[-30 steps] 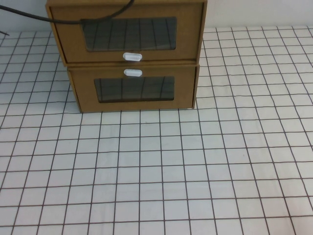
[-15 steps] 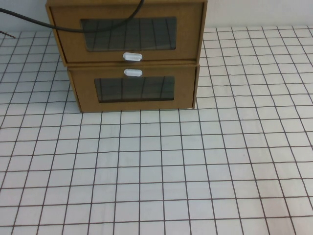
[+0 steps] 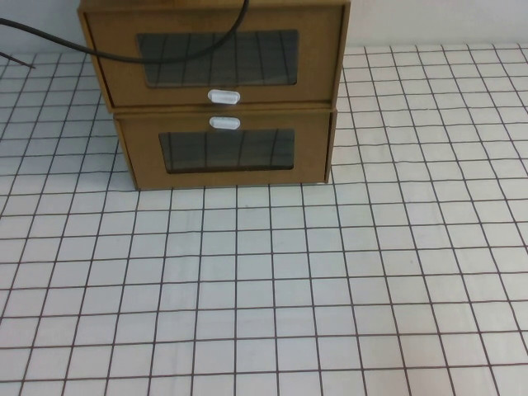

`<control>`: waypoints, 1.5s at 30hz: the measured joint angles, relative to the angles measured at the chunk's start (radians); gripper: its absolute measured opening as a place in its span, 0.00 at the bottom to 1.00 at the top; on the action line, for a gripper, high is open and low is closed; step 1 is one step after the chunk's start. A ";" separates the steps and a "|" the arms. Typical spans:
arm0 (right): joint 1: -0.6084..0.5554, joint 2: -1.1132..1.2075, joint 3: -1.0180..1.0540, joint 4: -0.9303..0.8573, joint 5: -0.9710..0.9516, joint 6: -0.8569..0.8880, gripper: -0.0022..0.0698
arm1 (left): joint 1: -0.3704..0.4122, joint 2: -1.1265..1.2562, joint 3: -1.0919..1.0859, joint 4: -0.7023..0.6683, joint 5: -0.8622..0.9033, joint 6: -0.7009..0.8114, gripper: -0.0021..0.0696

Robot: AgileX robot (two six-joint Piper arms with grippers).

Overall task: Open the shoe box
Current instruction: 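Pull the top drawer of the cardboard box fully open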

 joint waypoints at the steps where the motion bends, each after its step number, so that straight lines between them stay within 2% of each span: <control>1: 0.000 0.040 -0.036 0.000 0.037 -0.026 0.01 | 0.000 0.000 0.000 0.000 0.001 -0.003 0.03; 10: 0.000 0.379 -0.275 0.005 0.195 -0.238 0.01 | 0.000 0.000 0.000 0.000 0.001 -0.014 0.03; 14: 0.011 0.552 -0.370 0.072 0.231 -0.347 0.01 | 0.000 0.000 0.000 0.000 0.001 -0.014 0.03; 17: 0.067 0.677 -0.460 0.087 0.236 -0.395 0.01 | 0.000 0.000 0.000 0.000 0.001 -0.014 0.03; 21: 0.210 0.835 -0.580 0.043 0.224 -0.390 0.01 | 0.000 0.000 0.000 0.000 0.002 -0.014 0.03; 29: 0.573 1.118 -0.819 -0.299 0.186 -0.171 0.01 | 0.000 0.000 0.000 0.000 0.010 -0.019 0.03; 34: 0.754 1.276 -0.944 -0.615 0.176 -0.041 0.01 | 0.000 0.000 0.000 0.000 0.010 -0.019 0.03; 41: 0.866 1.410 -1.004 -1.031 0.043 0.064 0.02 | 0.000 0.000 0.000 0.000 0.010 -0.022 0.03; 45: 0.872 1.452 -1.004 -1.165 -0.045 0.094 0.11 | 0.000 0.000 0.000 0.000 0.011 -0.027 0.03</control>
